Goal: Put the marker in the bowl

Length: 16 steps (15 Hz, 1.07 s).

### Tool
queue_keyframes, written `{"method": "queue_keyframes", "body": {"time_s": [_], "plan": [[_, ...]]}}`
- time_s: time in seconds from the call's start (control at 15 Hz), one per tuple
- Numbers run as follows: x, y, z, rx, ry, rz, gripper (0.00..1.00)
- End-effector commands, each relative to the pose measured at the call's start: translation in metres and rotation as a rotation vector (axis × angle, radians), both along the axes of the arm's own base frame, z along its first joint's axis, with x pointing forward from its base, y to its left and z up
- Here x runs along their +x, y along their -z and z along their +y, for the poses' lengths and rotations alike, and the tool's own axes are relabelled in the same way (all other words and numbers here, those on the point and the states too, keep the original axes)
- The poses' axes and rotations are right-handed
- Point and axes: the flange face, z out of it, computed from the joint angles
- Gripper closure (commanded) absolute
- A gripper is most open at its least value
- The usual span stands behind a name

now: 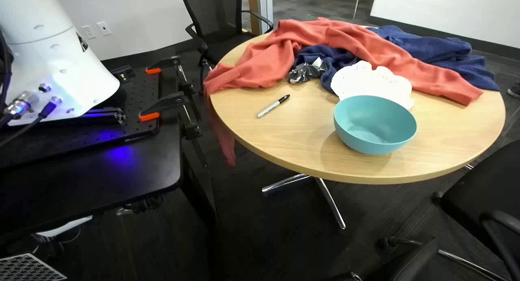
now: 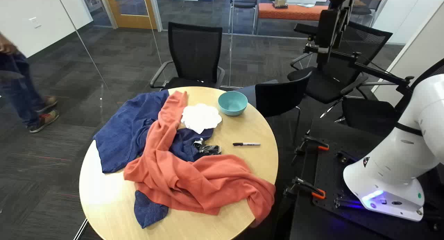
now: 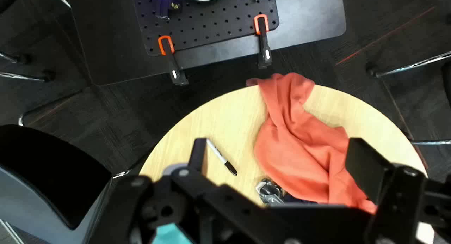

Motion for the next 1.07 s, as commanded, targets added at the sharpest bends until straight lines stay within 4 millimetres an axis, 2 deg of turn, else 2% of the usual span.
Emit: {"method": "queue_keyframes", "body": {"time_s": [0.0,0.6,0.8,1.0], "plan": [[0.0,-0.001,0.0,0.0,0.0,0.001,0.0],[0.005,0.004,-0.004,-0.009,-0.024,-0.008,0.0],[0.013,0.019,-0.008,-0.052,-0.08,-0.041,0.0],[0.022,0.054,-0.012,-0.071,-0.144,-0.08,0.0]]}}
